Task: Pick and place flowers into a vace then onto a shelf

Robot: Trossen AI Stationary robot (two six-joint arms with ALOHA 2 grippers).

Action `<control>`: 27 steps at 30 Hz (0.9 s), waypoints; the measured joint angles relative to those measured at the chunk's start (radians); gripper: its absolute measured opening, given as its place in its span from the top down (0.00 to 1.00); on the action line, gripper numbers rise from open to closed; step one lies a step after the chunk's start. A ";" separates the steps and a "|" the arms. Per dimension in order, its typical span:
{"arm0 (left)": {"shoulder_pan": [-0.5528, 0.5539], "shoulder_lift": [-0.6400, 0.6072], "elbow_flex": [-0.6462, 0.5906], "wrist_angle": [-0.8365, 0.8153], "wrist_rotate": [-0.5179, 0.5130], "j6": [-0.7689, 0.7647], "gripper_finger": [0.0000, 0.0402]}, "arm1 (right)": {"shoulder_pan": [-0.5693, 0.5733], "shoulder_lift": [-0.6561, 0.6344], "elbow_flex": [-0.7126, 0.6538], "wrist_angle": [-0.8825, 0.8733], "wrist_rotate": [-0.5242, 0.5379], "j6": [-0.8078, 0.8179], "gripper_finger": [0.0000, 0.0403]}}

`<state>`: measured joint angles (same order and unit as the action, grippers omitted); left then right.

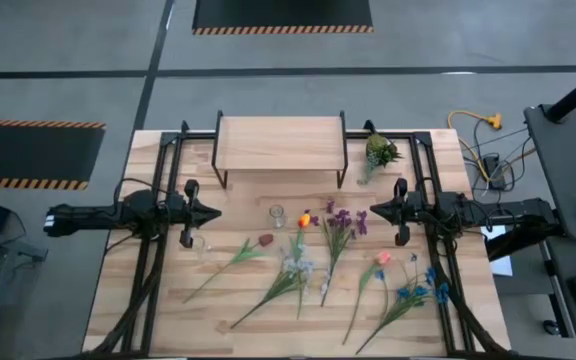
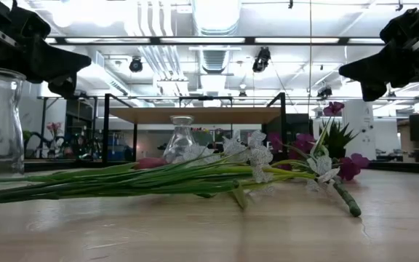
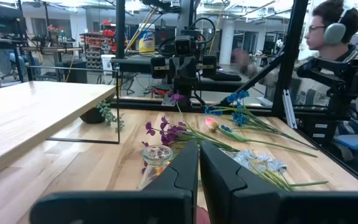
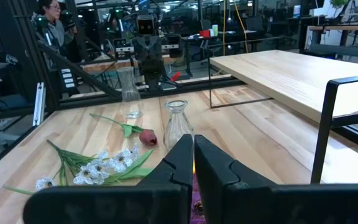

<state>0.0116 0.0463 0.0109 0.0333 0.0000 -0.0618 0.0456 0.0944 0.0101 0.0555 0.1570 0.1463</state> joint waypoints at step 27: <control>0.000 0.000 0.000 0.000 0.000 0.000 1.00 | 0.000 0.000 0.000 0.000 0.000 0.000 0.98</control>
